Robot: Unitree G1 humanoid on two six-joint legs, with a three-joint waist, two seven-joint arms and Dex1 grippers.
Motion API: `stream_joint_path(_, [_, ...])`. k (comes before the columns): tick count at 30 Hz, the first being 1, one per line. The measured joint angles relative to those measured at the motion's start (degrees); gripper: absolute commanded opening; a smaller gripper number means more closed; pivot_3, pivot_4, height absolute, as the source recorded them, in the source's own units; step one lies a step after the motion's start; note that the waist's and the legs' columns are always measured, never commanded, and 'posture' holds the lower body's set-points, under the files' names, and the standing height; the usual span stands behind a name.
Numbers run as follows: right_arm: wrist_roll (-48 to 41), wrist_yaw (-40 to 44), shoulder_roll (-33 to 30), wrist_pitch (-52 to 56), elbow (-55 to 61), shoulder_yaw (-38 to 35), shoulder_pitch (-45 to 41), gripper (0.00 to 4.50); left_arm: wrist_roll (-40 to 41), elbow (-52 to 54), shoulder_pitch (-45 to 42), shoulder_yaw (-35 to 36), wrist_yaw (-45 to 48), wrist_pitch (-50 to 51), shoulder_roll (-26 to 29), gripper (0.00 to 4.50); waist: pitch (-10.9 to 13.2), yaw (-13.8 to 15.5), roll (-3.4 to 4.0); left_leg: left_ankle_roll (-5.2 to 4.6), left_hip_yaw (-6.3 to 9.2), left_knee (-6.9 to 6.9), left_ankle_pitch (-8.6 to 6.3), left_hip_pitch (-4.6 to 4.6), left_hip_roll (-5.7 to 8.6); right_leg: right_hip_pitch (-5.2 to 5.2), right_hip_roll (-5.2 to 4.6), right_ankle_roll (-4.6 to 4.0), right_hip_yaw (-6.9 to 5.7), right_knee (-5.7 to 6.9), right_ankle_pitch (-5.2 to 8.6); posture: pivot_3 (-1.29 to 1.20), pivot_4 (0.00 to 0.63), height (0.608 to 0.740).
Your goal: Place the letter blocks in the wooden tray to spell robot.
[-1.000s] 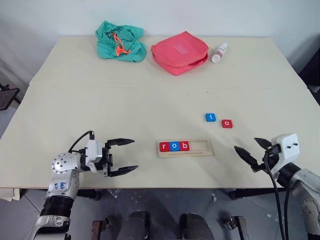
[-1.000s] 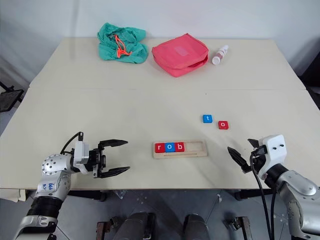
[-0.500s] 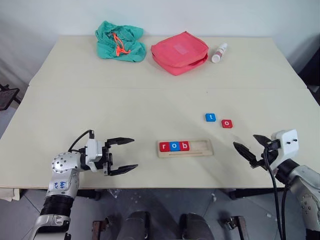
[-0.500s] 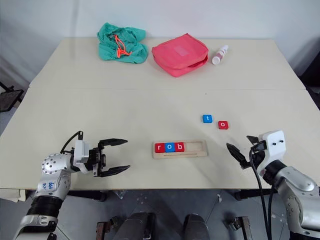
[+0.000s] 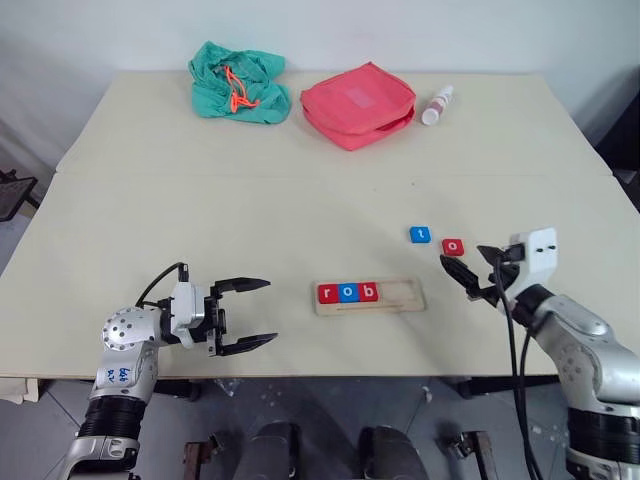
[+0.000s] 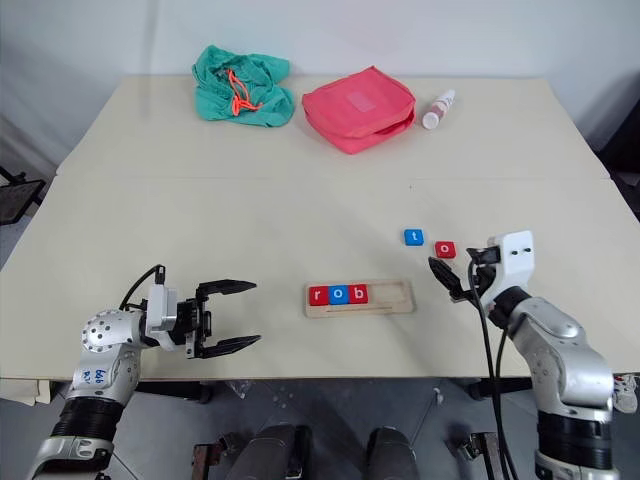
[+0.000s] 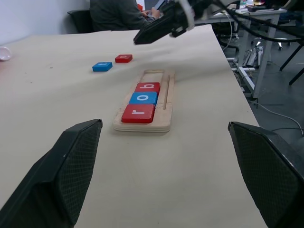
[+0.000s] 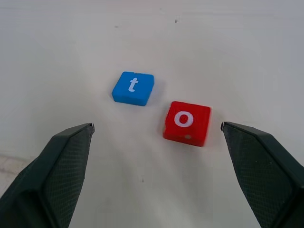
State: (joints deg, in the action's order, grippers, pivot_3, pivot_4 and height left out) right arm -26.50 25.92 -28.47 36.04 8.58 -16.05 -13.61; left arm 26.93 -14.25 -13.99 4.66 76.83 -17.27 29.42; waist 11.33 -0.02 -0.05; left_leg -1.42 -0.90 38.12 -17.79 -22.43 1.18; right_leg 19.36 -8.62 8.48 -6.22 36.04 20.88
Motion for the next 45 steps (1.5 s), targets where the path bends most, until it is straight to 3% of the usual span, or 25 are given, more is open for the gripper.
stream_joint_path(9, [6.79, -2.87, 3.01, -7.56, -12.54, 4.28, -6.62, 4.47, 0.00, 2.28, 2.35, 1.03, -1.30, 0.02, 0.02, 4.50, 0.00, -0.21, 0.00, 0.00, -0.02, -0.03, 0.00, 0.00, 0.00, 0.04, 0.00, 0.00, 0.01, 0.05, 0.00, 0.00, 0.150, 0.740])
stream_joint_path(23, [8.77, -5.00, 4.30, -9.96, -13.61, 4.41, -6.55, 4.47, 0.00, 3.04, 3.45, 1.06, -2.15, 0.23, 0.02, 4.50, -0.02, -0.10, -0.02, 0.00, 0.00, 0.00, 0.00, 0.02, -0.01, 0.00, 0.00, 0.00, 0.01, 0.05, 0.00, 0.00, 0.150, 0.740])
stream_joint_path(27, [10.60, -6.51, 4.23, -9.57, -13.11, 4.53, -6.20, 3.61, -0.02, 2.52, 2.87, 1.05, -1.88, 0.23, 0.02, 4.50, -0.02, -0.06, -0.03, 0.00, 0.01, 0.01, 0.00, 0.02, -0.01, -0.01, 0.00, 0.00, 0.01, 0.05, 0.00, 0.00, 0.150, 0.740])
stream_joint_path(34, [10.69, -6.58, 4.25, -9.38, -13.06, 4.58, -6.36, 1.44, -0.12, 1.54, 0.66, 0.95, -1.39, 0.06, -0.14, 4.50, -0.02, -0.07, -0.04, 0.00, 0.01, 0.00, 0.00, 0.03, 0.00, -0.02, 0.00, 0.00, 0.01, 0.05, 0.00, 0.00, 0.150, 0.740])
stream_joint_path(40, [10.58, -6.82, 4.25, -8.58, -11.78, 4.17, -5.86, 1.45, -0.16, -0.05, 0.37, 0.87, -0.87, -0.09, -0.29, 4.50, -0.02, -0.02, -0.04, 0.00, 0.01, 0.00, 0.00, 0.02, 0.00, -0.01, 0.00, 0.00, 0.01, 0.05, 0.00, 0.00, 0.150, 0.740])
stream_joint_path(45, [8.14, -8.44, 4.55, -4.18, 1.53, 1.50, 4.30, 1.45, -0.13, -0.52, -0.68, 0.76, 0.48, -0.21, -0.34, 4.50, -0.02, 0.14, -0.03, 0.00, 0.10, -0.08, 0.00, -0.03, 0.02, 0.04, 0.00, 0.00, -0.02, 0.07, 0.00, 0.00, 0.150, 0.740])
